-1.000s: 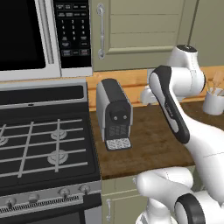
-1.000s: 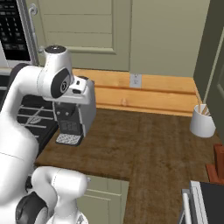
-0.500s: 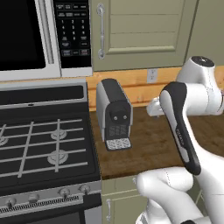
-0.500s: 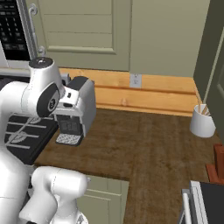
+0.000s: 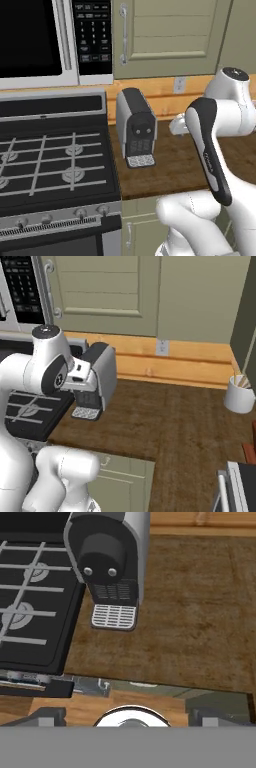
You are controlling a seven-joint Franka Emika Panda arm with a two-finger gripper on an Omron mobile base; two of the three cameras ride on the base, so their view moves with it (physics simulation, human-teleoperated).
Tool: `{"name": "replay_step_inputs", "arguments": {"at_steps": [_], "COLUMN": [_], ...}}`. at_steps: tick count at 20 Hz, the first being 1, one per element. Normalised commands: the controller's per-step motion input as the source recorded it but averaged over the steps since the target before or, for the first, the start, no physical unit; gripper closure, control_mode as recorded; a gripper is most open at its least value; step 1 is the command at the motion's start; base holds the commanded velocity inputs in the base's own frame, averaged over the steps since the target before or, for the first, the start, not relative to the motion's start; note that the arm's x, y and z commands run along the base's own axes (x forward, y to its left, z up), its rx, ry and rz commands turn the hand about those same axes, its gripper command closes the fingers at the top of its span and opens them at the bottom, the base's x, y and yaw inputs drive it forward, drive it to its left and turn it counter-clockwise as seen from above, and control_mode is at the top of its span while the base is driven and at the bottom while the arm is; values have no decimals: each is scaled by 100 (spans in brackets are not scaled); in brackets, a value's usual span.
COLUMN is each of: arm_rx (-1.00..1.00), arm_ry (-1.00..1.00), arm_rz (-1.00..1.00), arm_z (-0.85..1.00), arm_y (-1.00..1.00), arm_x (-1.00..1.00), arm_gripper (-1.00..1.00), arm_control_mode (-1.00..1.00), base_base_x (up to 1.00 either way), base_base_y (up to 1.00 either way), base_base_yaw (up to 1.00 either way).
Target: Navigate to the fridge.
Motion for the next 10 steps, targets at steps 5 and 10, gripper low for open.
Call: {"name": "replay_step_inputs", "arguments": {"at_steps": [5, 10], "arm_rx": [0, 0], "arm_ry": [0, 0], "arm_rz": [0, 0], "arm_z": [0, 0], "arm_y": [0, 0], "arm_x": [0, 0], "arm_gripper": [-100, -100], "arm_control_mode": [100, 100], "base_base_x": [-12, 0], "base_base_y": [96, 60], "base_base_yaw": [46, 72]}}
